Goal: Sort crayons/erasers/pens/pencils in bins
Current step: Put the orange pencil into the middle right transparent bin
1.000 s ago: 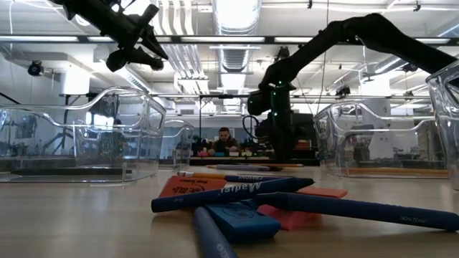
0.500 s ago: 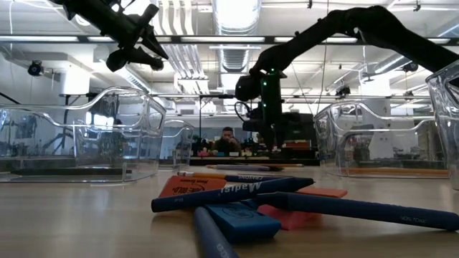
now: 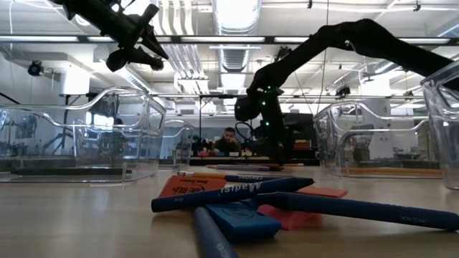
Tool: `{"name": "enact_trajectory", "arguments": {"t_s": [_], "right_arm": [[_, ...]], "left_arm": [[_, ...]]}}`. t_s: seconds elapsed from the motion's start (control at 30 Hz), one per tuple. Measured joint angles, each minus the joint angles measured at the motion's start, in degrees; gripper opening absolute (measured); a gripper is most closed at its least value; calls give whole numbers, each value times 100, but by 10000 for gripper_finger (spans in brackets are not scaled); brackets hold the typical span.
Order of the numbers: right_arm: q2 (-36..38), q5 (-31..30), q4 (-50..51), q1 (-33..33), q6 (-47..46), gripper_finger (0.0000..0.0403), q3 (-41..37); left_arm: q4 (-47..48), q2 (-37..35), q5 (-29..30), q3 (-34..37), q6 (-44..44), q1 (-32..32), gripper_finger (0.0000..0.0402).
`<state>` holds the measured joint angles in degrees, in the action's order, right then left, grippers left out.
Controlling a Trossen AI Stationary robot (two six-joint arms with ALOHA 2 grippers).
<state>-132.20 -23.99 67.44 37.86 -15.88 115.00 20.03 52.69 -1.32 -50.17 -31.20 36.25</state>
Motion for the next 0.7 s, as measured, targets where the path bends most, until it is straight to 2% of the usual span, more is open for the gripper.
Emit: {"name": "enact_trajectory", "arguments": {"t_s": [0.23,0.4,0.7], "right_arm": [[37,358,-5,-6,287,172,23],[50,1407,-41,60,1103,164,106],[74,2349,18,41,1765,147,125]], "left_arm": [[0,0,-2,0,4,0,121],[-2,2,-2,0,7,0,121],[0,2,-2,0,9,0,121]]}}
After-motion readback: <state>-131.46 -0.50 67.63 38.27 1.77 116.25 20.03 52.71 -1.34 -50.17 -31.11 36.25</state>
